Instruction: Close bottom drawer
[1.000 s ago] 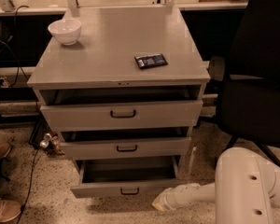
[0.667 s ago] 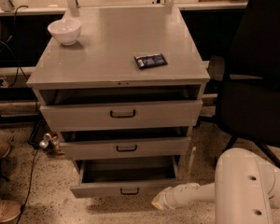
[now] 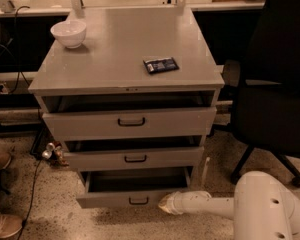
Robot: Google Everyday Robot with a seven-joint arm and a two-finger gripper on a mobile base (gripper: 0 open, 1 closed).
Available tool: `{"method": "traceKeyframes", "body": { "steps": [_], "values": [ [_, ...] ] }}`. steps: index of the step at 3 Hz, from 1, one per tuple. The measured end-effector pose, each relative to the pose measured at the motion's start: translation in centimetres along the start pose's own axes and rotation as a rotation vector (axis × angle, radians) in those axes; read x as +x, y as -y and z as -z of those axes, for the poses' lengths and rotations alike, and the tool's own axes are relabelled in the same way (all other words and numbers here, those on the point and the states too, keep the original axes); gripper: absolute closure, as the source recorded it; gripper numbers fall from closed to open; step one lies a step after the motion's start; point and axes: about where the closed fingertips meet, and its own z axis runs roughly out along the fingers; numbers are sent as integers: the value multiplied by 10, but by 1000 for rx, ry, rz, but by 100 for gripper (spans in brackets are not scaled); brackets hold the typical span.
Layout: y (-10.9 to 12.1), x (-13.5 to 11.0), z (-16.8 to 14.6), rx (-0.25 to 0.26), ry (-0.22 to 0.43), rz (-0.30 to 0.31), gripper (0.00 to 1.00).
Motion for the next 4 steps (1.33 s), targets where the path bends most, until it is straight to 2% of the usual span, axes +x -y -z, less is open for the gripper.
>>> {"method": "traceKeyframes", "body": {
  "steps": [1, 3, 4],
  "values": [
    [1, -1, 0, 1, 2, 1, 100],
    [48, -27, -10, 92, 83, 68, 100],
    [68, -40, -14, 120, 120, 90, 100]
  ]
}}
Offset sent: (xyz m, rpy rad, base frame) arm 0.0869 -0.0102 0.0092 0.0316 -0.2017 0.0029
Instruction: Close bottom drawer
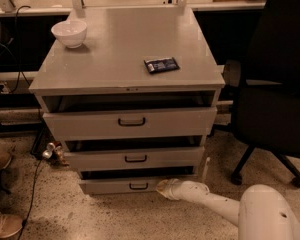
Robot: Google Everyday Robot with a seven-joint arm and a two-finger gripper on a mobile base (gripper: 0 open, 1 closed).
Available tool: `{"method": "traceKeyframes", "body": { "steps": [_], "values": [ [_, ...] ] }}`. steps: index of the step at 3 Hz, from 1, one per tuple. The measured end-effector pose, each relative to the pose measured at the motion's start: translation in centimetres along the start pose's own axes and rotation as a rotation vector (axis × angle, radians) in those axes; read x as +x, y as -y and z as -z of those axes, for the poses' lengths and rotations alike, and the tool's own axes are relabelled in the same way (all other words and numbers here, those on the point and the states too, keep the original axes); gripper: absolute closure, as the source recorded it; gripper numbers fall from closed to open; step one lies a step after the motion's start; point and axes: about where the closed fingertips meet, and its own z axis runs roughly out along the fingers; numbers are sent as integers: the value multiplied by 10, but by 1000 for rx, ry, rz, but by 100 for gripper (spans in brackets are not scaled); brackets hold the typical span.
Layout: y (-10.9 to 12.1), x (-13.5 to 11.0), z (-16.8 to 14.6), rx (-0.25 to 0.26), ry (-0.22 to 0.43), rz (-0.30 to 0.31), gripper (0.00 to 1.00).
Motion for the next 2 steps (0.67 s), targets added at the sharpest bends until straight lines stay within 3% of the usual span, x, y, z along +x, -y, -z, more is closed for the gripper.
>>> {"method": "traceKeyframes", "body": {
  "steps": [2],
  "values": [
    [18, -2, -4, 11, 19, 20, 100]
  ]
}}
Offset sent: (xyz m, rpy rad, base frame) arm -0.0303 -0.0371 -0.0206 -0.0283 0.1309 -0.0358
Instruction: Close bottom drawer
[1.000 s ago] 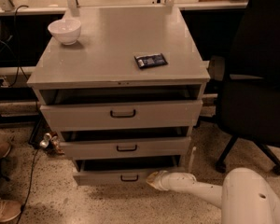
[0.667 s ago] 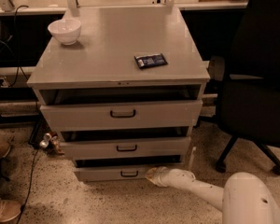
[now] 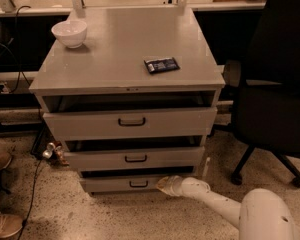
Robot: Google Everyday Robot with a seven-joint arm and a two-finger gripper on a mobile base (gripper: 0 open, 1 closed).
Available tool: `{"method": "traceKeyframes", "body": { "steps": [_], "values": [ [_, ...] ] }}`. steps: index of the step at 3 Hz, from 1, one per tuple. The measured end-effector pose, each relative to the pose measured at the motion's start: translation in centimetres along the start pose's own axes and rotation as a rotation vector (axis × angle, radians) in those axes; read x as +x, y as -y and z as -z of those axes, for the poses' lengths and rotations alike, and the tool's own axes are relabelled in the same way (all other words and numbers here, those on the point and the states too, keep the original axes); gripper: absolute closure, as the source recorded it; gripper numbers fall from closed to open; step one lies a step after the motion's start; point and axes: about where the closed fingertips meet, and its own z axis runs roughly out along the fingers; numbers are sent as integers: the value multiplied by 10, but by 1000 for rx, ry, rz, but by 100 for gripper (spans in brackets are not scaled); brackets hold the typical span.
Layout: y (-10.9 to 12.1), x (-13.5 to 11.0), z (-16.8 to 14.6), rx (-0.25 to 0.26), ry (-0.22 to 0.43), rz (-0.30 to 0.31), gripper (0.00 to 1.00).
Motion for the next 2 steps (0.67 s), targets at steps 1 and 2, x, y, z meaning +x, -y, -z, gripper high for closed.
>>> {"method": "traceKeyframes", "body": {
  "steps": [1, 2],
  "values": [
    [0, 0, 0, 0, 0, 0, 100],
    [-10, 18, 12, -22, -43, -48, 100]
  ]
}}
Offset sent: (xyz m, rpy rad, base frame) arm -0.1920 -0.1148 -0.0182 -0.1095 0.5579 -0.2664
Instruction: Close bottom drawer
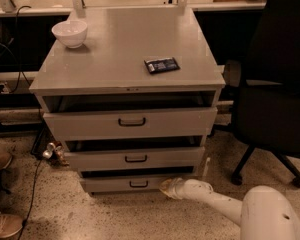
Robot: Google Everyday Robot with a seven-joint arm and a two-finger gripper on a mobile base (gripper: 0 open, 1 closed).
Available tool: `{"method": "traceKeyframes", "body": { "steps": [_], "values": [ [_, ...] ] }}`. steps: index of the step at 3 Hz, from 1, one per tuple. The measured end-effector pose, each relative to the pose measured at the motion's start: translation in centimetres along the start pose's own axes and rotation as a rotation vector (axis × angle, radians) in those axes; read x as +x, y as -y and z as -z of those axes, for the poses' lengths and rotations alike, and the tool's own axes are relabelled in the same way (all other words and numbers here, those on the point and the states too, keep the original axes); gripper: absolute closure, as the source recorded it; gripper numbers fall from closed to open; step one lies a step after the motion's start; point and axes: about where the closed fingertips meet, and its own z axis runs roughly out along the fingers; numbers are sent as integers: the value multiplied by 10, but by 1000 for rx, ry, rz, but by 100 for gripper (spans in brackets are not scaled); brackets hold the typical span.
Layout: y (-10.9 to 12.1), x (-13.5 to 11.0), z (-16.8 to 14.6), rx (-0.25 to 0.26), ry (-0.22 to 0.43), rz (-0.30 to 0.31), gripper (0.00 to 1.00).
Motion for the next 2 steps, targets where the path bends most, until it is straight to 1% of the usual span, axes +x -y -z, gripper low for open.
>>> {"method": "traceKeyframes", "body": {
  "steps": [1, 2],
  "values": [
    [-31, 51, 37, -73, -129, -96, 100],
    [-64, 89, 70, -135, -230, -236, 100]
  ]
}}
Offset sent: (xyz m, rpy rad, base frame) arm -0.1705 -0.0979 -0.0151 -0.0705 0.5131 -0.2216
